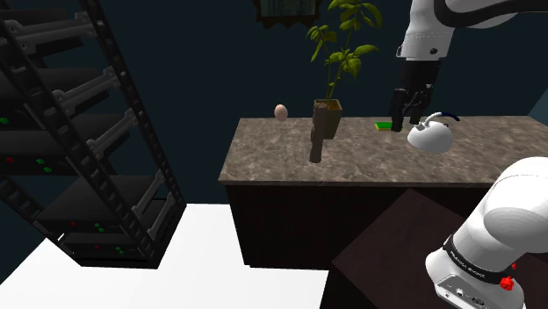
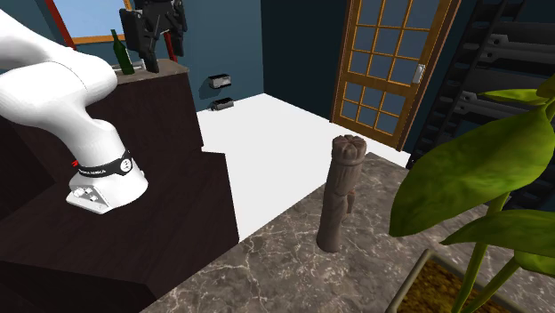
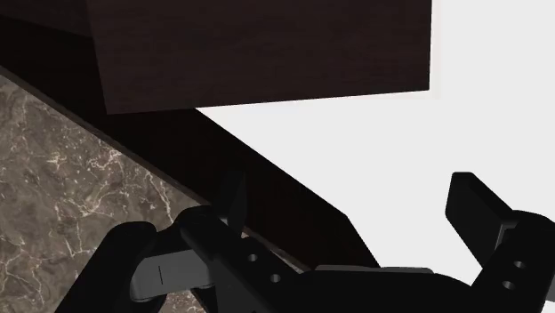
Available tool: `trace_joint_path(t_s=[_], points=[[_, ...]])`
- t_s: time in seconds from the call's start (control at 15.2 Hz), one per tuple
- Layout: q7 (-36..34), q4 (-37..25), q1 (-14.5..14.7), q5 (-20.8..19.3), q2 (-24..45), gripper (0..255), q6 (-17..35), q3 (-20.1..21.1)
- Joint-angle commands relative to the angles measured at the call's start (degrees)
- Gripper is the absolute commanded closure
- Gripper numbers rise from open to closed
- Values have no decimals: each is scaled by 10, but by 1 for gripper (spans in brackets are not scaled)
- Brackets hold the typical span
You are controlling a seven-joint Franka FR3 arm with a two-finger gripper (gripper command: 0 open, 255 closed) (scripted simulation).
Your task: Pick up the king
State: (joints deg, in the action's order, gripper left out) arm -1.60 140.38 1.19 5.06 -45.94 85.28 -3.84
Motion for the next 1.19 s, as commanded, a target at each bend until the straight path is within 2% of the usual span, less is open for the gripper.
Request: trace_joint_path(t_s=[0.0, 0.59, 1.12], points=[[0, 0, 0, 0, 0, 0, 0, 0], [49, -97, 1, -18, 194, 0, 109, -30], [90, -231, 0, -12, 367, 0, 160, -52]])
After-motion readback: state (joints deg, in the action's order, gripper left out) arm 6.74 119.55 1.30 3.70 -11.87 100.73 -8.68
